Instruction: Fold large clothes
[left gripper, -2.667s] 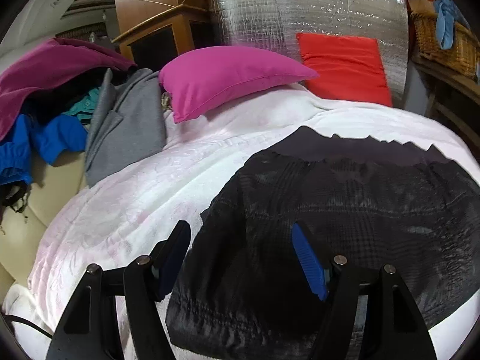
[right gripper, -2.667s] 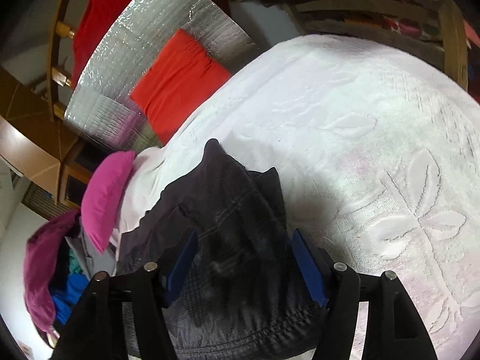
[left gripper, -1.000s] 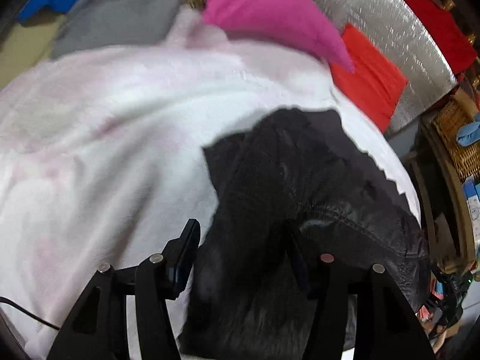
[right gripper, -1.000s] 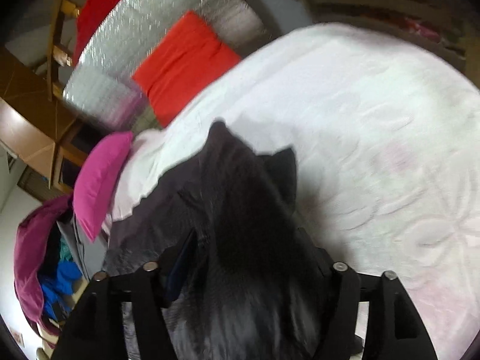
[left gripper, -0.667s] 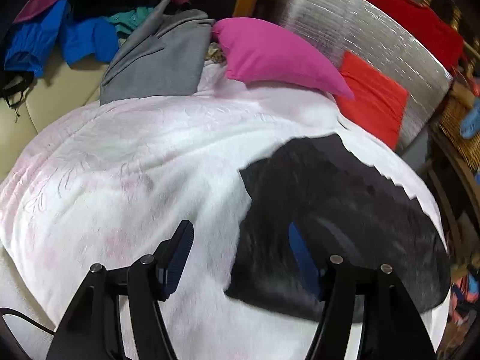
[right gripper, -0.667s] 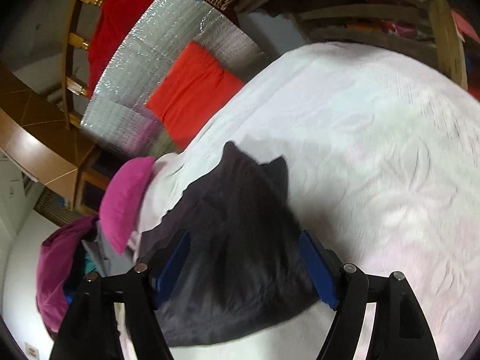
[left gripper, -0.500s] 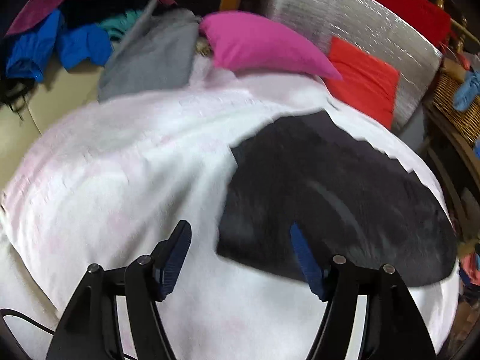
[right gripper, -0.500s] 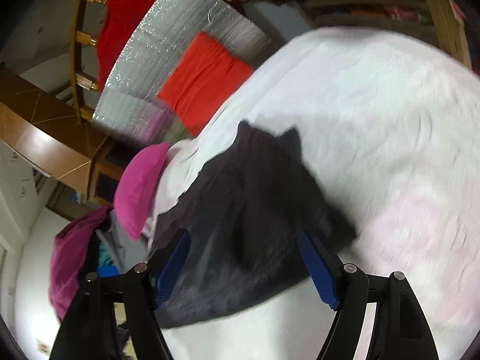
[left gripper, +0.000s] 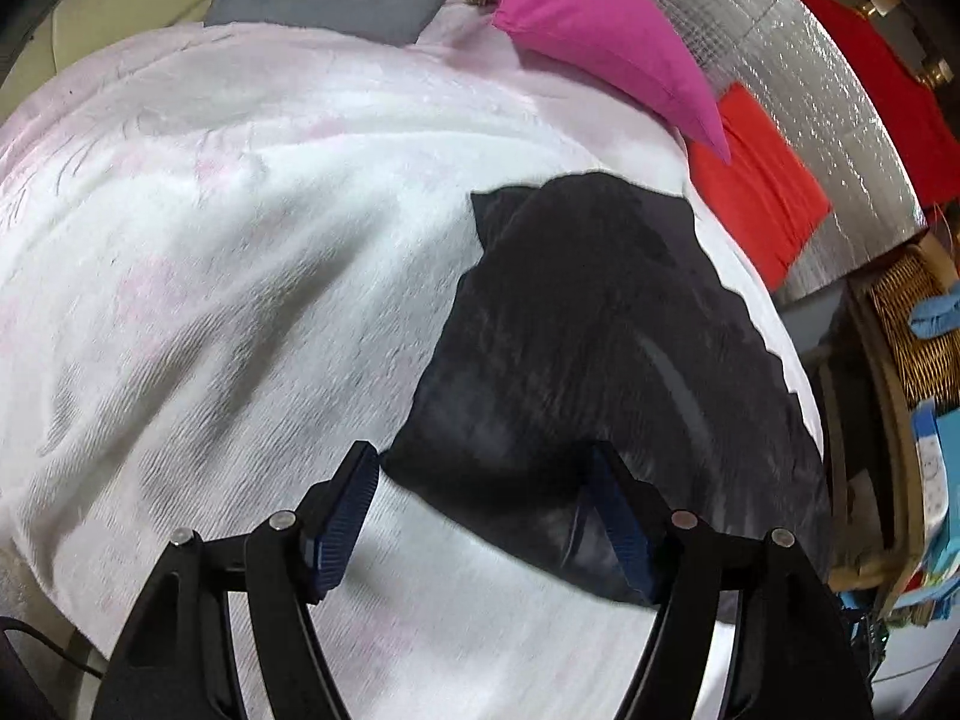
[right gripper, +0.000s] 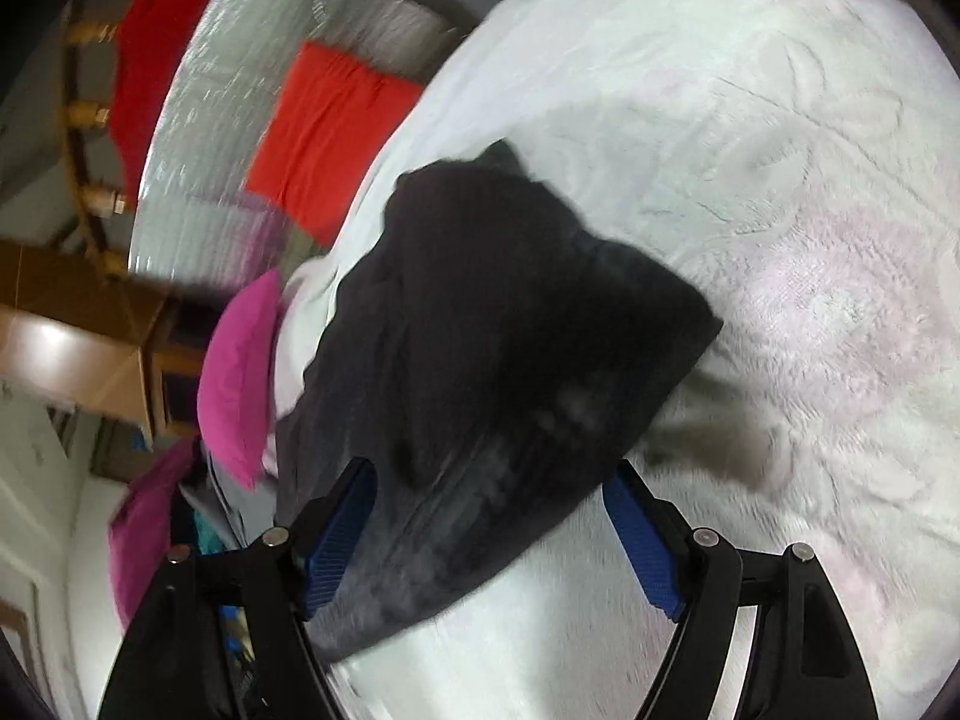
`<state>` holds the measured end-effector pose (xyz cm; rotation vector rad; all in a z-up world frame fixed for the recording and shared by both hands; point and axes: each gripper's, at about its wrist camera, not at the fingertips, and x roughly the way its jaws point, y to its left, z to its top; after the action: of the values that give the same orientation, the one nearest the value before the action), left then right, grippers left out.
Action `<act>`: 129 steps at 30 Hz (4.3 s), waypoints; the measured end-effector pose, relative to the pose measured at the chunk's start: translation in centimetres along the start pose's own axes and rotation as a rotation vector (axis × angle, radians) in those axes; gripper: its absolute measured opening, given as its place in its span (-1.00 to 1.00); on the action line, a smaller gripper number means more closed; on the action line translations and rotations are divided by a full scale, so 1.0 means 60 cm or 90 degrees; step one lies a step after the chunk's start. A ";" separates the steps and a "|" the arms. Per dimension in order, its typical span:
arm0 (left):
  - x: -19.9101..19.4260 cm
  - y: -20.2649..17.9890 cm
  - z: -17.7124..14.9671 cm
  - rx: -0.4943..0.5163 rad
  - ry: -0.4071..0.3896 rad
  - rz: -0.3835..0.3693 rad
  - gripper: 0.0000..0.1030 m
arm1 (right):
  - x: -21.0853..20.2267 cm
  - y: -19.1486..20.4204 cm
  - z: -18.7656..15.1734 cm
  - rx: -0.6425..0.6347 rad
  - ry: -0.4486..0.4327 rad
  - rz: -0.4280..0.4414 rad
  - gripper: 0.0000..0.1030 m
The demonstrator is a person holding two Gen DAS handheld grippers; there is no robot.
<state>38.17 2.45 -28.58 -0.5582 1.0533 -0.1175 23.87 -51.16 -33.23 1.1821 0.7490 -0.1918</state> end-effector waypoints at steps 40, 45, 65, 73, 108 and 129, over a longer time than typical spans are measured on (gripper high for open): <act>0.038 -0.106 -0.095 0.052 0.063 -0.054 0.43 | 0.141 0.112 -0.115 -0.119 0.128 0.031 0.54; 0.037 -0.129 -0.090 0.063 0.015 -0.047 0.26 | 0.122 0.153 -0.138 -0.206 0.025 0.013 0.17; 0.034 -0.182 -0.149 0.223 -0.028 0.089 0.31 | 0.039 0.054 -0.062 -0.073 0.046 -0.007 0.27; 0.015 -0.193 -0.174 0.286 -0.045 0.108 0.34 | -0.010 -0.043 -0.001 0.101 -0.049 -0.012 0.38; -0.068 -0.086 -0.103 0.216 -0.107 0.097 0.39 | -0.066 0.007 -0.006 -0.014 -0.040 -0.053 0.35; 0.047 -0.046 0.044 0.152 -0.018 0.019 0.09 | 0.025 -0.031 0.085 -0.005 0.017 -0.013 0.42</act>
<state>42.30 0.12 -28.48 -0.3269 1.0027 -0.2065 26.21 -56.06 -34.71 1.1725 0.7843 -0.1899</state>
